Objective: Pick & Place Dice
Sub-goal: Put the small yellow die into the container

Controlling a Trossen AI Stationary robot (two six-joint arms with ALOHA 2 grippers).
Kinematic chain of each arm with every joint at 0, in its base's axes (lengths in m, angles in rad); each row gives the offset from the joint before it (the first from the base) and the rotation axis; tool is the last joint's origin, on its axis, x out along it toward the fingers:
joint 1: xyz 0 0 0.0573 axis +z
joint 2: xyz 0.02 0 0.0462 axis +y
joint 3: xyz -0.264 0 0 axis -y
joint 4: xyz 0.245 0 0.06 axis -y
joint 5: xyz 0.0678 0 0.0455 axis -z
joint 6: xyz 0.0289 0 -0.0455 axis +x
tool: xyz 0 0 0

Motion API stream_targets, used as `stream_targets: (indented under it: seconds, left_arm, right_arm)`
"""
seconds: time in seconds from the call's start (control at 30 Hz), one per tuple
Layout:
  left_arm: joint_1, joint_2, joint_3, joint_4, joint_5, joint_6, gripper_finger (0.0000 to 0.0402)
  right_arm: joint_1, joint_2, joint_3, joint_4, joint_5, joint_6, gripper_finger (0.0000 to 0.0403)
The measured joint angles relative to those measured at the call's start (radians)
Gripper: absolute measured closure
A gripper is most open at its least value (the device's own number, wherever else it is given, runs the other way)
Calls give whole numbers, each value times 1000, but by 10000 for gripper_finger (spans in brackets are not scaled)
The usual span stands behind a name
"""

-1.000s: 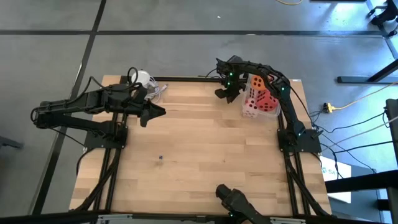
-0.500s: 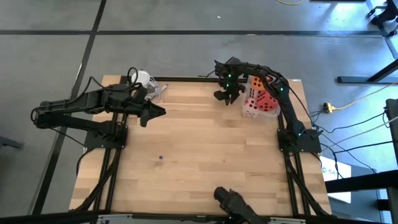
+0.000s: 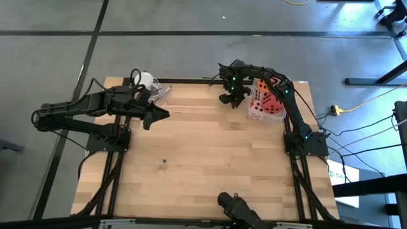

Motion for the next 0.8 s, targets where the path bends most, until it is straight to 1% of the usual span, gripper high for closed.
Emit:
stream_targets:
  seconds: [0.13,0.3,0.37,0.47,0.63,0.8]
  left_arm:
    - [0,0,0,0,2,-2,311]
    - [0,0,0,0,2,-7,311]
    - [0,0,0,0,2,-7,311]
    - [0,0,0,0,2,-8,311]
    - [0,0,0,0,7,-11,311]
    - [0,0,0,0,14,-15,311]
  right_arm:
    - [0,0,0,1,5,7,318]
    - [0,2,8,-2,3,8,297]
    - [2,4,20,-6,23,12,295]
    - [3,5,40,10,41,11,310]
    - [1,5,57,7,39,10,360]
    - [2,5,57,-2,41,3,360]
